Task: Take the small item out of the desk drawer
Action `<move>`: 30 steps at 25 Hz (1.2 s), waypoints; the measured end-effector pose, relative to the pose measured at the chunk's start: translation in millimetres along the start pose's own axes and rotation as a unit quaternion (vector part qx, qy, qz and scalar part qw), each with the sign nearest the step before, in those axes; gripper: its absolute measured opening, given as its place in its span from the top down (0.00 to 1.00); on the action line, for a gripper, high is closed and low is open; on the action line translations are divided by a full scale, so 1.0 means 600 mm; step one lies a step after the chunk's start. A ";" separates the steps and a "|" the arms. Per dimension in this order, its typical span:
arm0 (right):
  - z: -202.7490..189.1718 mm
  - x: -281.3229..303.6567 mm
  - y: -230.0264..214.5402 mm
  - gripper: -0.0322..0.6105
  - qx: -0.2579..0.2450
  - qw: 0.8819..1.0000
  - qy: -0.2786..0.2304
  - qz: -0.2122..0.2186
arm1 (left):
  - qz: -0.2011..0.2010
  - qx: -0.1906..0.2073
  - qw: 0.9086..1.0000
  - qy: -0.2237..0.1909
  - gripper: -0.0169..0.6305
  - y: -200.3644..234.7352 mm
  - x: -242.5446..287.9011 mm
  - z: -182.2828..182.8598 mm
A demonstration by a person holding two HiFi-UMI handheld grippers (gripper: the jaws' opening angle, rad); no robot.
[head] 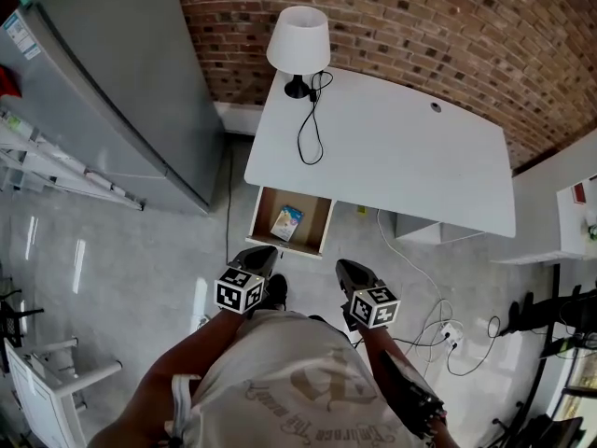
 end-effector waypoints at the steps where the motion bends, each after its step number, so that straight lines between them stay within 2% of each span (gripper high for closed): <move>1: 0.006 0.008 -0.001 0.94 0.001 1.000 0.000 -0.003 | -0.002 0.001 1.000 0.000 0.96 0.009 0.004 0.004; 11: 0.069 0.078 0.007 0.94 -0.004 0.999 -0.018 -0.028 | -0.020 0.002 1.000 0.001 0.96 0.101 0.048 0.034; 18: 0.076 0.083 -0.007 0.94 0.006 0.998 -0.021 -0.065 | -0.049 0.008 0.999 0.014 0.96 0.121 0.078 0.039; 30: 0.059 0.072 -0.020 0.94 0.026 0.995 -0.018 -0.092 | -0.072 0.004 0.996 0.046 0.96 0.114 0.094 0.012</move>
Point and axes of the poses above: the fingertips, and each gripper's own axes: x forward along the fingers, y to its left, z out of its top, the point moved 2 cm from there along -x, backward along the fingers, and after that the axes turned 12 degrees about x, right-handed, at the moved point
